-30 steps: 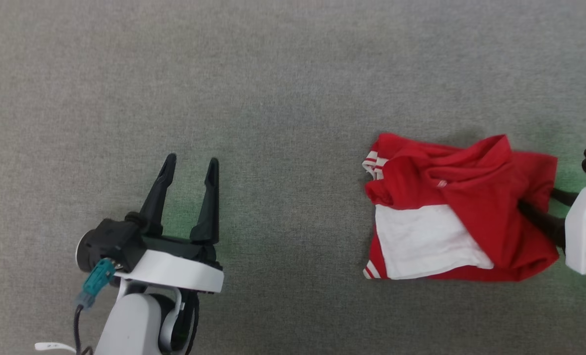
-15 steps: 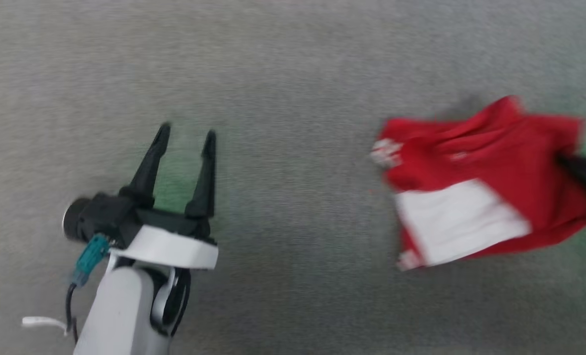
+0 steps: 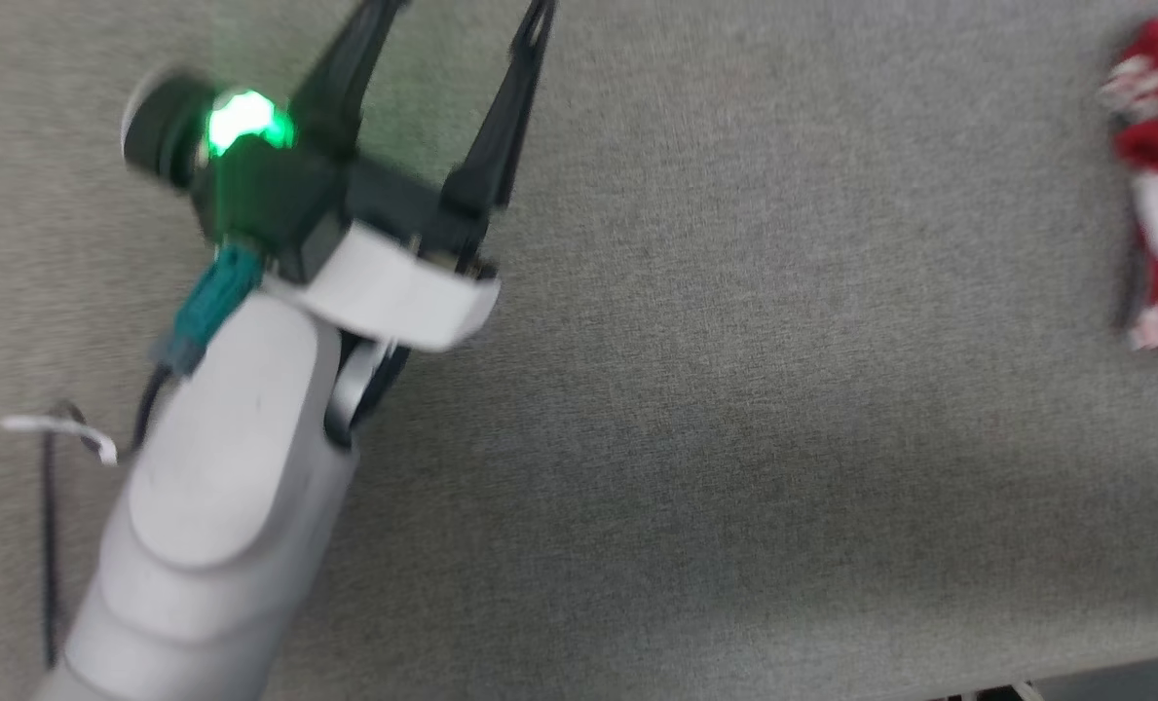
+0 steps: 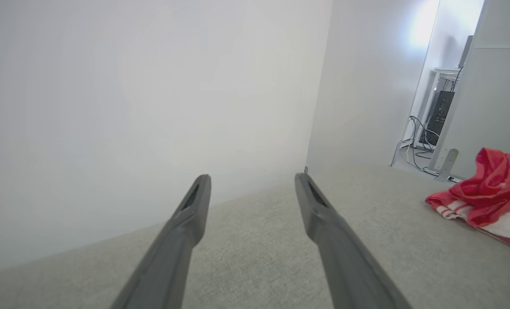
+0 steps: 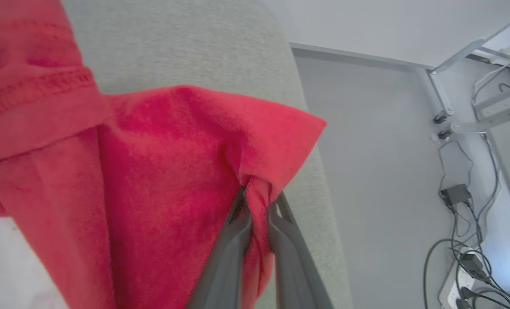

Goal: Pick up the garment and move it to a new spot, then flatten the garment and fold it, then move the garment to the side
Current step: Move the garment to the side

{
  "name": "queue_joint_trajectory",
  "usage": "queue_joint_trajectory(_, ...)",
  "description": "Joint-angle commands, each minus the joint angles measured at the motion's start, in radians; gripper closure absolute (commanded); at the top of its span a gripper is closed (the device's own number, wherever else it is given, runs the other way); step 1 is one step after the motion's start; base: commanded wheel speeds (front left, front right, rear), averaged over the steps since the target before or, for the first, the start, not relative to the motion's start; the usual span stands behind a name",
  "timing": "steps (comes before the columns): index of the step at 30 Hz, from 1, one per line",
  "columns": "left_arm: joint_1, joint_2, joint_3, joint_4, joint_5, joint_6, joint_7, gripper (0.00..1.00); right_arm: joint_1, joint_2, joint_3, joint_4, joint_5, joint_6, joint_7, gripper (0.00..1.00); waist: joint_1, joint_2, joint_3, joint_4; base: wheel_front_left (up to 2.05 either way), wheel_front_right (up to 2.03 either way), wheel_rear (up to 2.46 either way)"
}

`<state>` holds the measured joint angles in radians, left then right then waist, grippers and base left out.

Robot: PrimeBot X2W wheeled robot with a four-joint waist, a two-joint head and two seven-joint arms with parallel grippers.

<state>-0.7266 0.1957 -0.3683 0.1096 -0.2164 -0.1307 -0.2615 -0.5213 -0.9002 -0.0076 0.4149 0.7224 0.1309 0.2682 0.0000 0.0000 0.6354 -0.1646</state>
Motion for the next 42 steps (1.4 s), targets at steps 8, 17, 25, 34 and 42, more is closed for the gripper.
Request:
queue_joint_trajectory(8, -0.209, 0.019, -0.071, 0.031, 0.015, 0.001, -0.005, 0.0, -0.199, 0.004, 0.018, 0.261, -0.092, 0.0, -0.172, 1.0, 0.0, 0.0, 0.115, -0.036, 0.0, 0.0, 0.0)
queue_joint_trajectory(17, -0.267, 0.031, -0.106, 0.044, 0.013, 0.001, -0.005, 0.0, -0.384, 0.038, 0.071, 0.523, -0.161, -0.001, -0.32, 1.0, 0.0, 0.0, 0.147, -0.024, 0.0, 0.0, 0.0)
queue_joint_trajectory(25, -0.218, 0.04, -0.073, 0.053, 0.011, 0.001, -0.005, 0.0, -0.45, 0.061, 0.144, 0.629, -0.181, -0.001, -0.433, 0.0, 0.0, 0.0, 0.1, -0.025, 0.0, 0.0, 0.0)
queue_joint_trajectory(34, -0.067, 0.012, 0.012, 0.038, -0.008, 0.001, -0.005, 0.0, -0.404, 0.068, 0.253, 0.616, -0.162, 0.0, -0.479, 0.0, 0.0, 0.0, -0.038, -0.007, 0.0, 0.0, 0.0)
queue_joint_trajectory(42, 0.18, -0.023, 0.12, 0.044, -0.027, 0.001, -0.005, 0.0, -0.262, 0.111, 0.373, 0.463, -0.081, 0.0, -0.506, 0.0, 0.0, 0.0, -0.232, 0.05, 0.0, 0.0, 0.0)
